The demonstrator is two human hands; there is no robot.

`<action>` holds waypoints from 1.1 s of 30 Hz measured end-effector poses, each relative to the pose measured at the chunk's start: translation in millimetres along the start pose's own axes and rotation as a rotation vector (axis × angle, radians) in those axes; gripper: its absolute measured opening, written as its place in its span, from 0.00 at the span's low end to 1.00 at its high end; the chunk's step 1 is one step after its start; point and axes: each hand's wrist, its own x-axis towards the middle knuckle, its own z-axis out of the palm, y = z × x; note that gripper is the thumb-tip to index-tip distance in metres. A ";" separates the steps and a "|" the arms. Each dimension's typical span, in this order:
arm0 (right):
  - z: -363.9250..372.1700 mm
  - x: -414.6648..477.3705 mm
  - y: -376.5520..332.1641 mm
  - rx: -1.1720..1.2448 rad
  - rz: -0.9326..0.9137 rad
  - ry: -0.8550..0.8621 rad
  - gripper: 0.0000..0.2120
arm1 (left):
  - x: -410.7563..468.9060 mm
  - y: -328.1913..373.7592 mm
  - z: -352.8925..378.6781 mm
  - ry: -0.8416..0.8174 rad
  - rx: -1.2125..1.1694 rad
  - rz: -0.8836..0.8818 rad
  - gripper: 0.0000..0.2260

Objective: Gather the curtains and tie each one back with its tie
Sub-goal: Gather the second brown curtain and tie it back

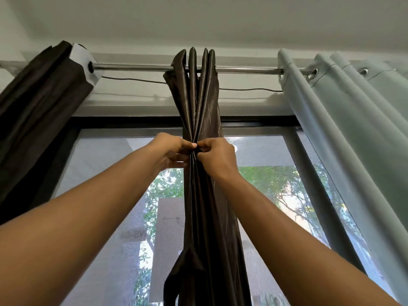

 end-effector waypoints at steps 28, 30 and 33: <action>-14.8 32.5 76.6 0.020 0.483 -0.062 0.10 | -3.7 16.2 10.9 0.143 0.395 0.171 0.09; -16.3 22.9 64.8 -0.269 0.270 0.097 0.05 | -3.5 16.8 12.0 0.140 0.421 0.194 0.09; -20.9 8.2 39.5 -0.549 -0.049 0.270 0.08 | -2.7 16.0 16.1 0.153 0.473 0.233 0.09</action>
